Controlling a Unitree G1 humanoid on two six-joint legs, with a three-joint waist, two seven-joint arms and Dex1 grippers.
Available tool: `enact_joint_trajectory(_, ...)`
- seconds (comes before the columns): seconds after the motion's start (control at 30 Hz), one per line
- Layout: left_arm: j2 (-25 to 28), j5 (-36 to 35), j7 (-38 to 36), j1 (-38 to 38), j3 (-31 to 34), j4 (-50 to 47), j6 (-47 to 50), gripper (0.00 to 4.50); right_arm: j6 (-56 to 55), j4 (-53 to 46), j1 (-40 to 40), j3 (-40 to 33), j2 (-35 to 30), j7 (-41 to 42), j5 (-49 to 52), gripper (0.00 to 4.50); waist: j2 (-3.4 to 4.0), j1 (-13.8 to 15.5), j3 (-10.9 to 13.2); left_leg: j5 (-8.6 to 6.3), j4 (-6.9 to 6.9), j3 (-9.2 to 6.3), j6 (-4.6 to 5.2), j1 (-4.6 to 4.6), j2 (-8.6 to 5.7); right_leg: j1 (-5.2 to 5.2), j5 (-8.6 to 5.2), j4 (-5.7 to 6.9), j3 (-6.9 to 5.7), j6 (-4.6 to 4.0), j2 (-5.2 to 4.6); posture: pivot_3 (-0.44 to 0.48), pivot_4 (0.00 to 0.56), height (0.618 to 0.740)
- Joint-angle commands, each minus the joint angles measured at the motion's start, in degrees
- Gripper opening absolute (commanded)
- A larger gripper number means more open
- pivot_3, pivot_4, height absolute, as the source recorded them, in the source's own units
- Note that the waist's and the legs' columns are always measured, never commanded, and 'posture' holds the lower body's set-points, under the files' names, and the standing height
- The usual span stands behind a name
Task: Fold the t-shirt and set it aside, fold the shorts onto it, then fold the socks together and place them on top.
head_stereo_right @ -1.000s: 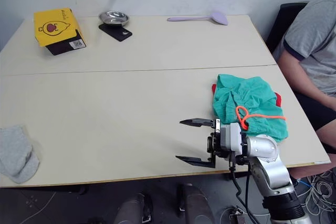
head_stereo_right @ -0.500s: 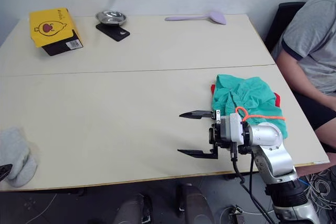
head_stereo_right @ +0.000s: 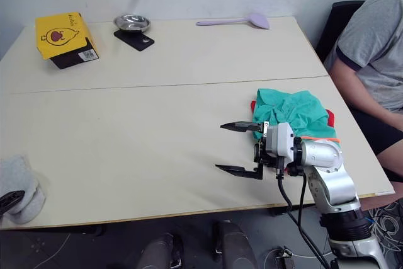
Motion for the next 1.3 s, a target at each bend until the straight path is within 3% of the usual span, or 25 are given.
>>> enact_joint_trajectory(0.03,3.6,0.7,-0.4,0.3,2.5,4.5,1.5,4.5,0.3,-2.0,-0.4,-1.8,-1.1,0.2,0.9,4.49,-0.01,0.1,0.0,0.0,0.0,-0.01,0.0,0.0,0.0,0.0,0.0,0.0,-0.01,0.0,0.0,0.0,0.15,0.74)
enact_joint_trajectory(0.17,4.6,2.6,-1.5,0.7,1.7,7.6,2.7,4.5,0.5,-1.8,-1.0,-1.7,-1.1,0.1,1.0,4.49,0.0,0.0,0.0,-0.06,-0.01,-0.01,-0.11,-0.02,-0.02,0.0,0.0,-0.02,-0.01,0.0,-0.02,0.0,0.15,0.74)
enact_joint_trajectory(0.5,1.2,7.1,-2.6,-5.9,-4.1,8.6,1.1,4.5,-0.4,-0.9,-1.0,-1.1,-0.2,-0.4,-0.4,4.49,0.54,1.4,0.0,-0.02,0.01,-0.06,-0.15,0.0,-0.09,0.0,0.01,0.01,-0.03,0.01,-0.04,0.0,0.15,0.74)
enact_joint_trajectory(0.6,1.2,8.8,-3.7,-6.8,-6.2,9.1,0.7,3.93,-0.4,-0.9,-0.5,-1.8,-0.8,-0.2,-0.2,4.5,0.8,1.5,-0.1,0.01,0.0,-0.08,-0.12,0.01,-0.17,0.01,0.02,0.01,-0.02,0.03,-0.09,0.0,0.15,0.74)
enact_joint_trajectory(0.8,0.2,14.0,-8.2,-9.0,-12.6,7.4,-2.2,1.95,1.4,-1.8,0.5,-2.6,-1.4,-0.9,0.5,4.5,1.19,1.9,-0.1,0.08,0.0,-0.09,0.01,-0.01,-0.35,0.04,0.11,-0.01,0.0,0.2,-0.25,0.0,0.15,0.74)
enact_joint_trajectory(1.0,-1.1,14.2,-13.0,-13.5,-17.0,4.1,-3.1,0.06,1.1,-2.1,1.6,-3.5,-2.0,-1.0,-0.1,4.5,1.32,3.1,-0.1,0.13,0.05,-0.1,0.1,-0.06,-0.4,0.07,0.19,-0.06,0.01,0.33,-0.28,0.0,0.15,0.74)
enact_joint_trajectory(1.13,-0.7,15.9,-14.0,-15.1,-22.1,-0.8,-3.2,0.06,0.9,-2.1,2.0,-4.2,-2.7,-1.0,-0.2,4.5,1.31,3.2,-0.1,0.18,0.05,-0.1,0.19,-0.11,-0.46,0.09,0.23,-0.1,0.01,0.41,-0.36,0.0,0.15,0.74)
enact_joint_trajectory(1.3,-4.7,12.0,-10.9,-23.7,-28.7,-9.7,-0.5,0.06,1.0,-2.8,4.3,-5.9,-4.8,-0.7,0.4,4.5,1.15,3.2,-0.1,0.2,0.04,-0.11,0.24,-0.17,-0.5,0.1,0.31,-0.1,0.03,0.54,-0.39,0.0,0.15,0.74)
